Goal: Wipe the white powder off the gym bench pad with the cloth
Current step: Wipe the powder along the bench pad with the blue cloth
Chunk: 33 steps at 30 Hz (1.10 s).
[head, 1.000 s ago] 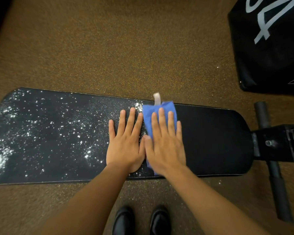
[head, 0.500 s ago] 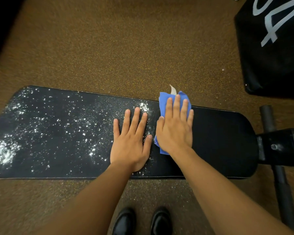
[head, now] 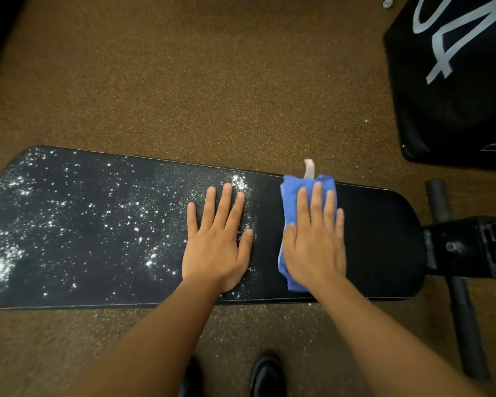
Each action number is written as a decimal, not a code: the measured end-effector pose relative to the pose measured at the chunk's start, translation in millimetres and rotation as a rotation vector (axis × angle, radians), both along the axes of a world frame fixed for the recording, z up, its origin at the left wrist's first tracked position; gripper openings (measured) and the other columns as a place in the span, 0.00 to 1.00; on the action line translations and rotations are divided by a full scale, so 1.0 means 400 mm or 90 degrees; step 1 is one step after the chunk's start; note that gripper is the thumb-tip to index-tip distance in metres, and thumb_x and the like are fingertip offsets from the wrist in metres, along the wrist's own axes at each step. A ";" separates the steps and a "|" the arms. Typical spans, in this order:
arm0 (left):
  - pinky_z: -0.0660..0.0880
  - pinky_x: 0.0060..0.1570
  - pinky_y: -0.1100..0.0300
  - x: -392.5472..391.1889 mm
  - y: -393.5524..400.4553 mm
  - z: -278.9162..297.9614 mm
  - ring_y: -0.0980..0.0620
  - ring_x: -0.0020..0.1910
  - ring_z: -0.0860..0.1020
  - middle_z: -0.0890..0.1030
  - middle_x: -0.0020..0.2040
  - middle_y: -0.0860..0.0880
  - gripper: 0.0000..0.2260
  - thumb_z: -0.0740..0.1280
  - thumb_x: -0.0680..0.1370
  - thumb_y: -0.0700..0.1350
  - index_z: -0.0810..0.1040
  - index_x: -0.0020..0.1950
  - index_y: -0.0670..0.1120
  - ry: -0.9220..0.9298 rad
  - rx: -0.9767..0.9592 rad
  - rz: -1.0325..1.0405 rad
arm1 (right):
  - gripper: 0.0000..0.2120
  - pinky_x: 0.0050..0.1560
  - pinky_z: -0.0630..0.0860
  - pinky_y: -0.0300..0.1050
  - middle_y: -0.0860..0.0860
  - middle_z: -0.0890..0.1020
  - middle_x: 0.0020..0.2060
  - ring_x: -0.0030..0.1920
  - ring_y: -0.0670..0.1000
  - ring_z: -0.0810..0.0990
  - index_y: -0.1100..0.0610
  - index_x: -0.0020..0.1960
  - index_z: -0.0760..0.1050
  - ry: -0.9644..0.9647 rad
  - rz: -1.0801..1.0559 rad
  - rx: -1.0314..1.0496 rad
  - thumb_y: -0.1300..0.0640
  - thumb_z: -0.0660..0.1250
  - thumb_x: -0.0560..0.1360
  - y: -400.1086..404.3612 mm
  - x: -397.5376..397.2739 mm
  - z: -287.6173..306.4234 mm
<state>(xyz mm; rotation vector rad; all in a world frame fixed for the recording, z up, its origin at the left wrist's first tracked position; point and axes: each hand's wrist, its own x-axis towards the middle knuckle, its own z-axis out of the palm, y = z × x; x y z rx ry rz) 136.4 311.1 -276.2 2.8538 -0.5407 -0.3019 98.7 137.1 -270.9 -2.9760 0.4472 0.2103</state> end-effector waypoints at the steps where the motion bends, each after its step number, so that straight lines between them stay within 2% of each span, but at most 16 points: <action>1: 0.37 0.75 0.42 0.001 -0.001 0.000 0.49 0.78 0.34 0.39 0.80 0.52 0.29 0.41 0.81 0.59 0.42 0.80 0.52 -0.002 -0.001 0.001 | 0.33 0.77 0.47 0.61 0.59 0.47 0.79 0.79 0.61 0.44 0.59 0.80 0.47 -0.003 -0.027 -0.003 0.47 0.43 0.78 0.003 0.037 0.001; 5: 0.37 0.75 0.41 0.001 0.000 -0.002 0.49 0.78 0.34 0.39 0.80 0.52 0.29 0.42 0.81 0.59 0.43 0.80 0.52 -0.001 0.000 0.000 | 0.32 0.77 0.42 0.59 0.60 0.42 0.79 0.78 0.61 0.40 0.59 0.79 0.41 0.007 -0.021 0.018 0.49 0.47 0.81 0.061 0.120 0.001; 10: 0.36 0.75 0.42 0.002 0.002 0.002 0.50 0.78 0.34 0.37 0.79 0.53 0.29 0.42 0.81 0.58 0.43 0.80 0.52 0.006 -0.008 -0.005 | 0.32 0.77 0.46 0.59 0.59 0.48 0.79 0.79 0.59 0.45 0.60 0.80 0.47 -0.014 0.094 0.004 0.47 0.41 0.79 0.087 0.025 0.000; 14: 0.35 0.75 0.43 0.003 0.009 0.006 0.51 0.77 0.33 0.38 0.80 0.53 0.29 0.42 0.81 0.59 0.42 0.80 0.52 0.013 -0.021 -0.007 | 0.32 0.77 0.46 0.58 0.57 0.47 0.79 0.79 0.57 0.43 0.58 0.80 0.46 -0.014 0.081 0.006 0.47 0.43 0.79 0.079 -0.011 -0.005; 19: 0.37 0.76 0.47 0.014 0.040 0.021 0.53 0.78 0.35 0.41 0.80 0.53 0.30 0.45 0.80 0.60 0.44 0.80 0.53 0.030 -0.107 -0.008 | 0.33 0.77 0.44 0.58 0.55 0.44 0.80 0.79 0.55 0.40 0.55 0.80 0.44 -0.009 0.077 0.022 0.46 0.42 0.78 0.081 -0.004 0.000; 33: 0.34 0.74 0.42 0.070 0.179 0.015 0.49 0.78 0.34 0.39 0.80 0.51 0.30 0.41 0.81 0.61 0.41 0.80 0.52 0.001 0.006 0.006 | 0.32 0.77 0.46 0.60 0.52 0.45 0.80 0.79 0.54 0.40 0.53 0.80 0.44 -0.012 0.025 0.023 0.46 0.41 0.77 0.095 -0.001 -0.001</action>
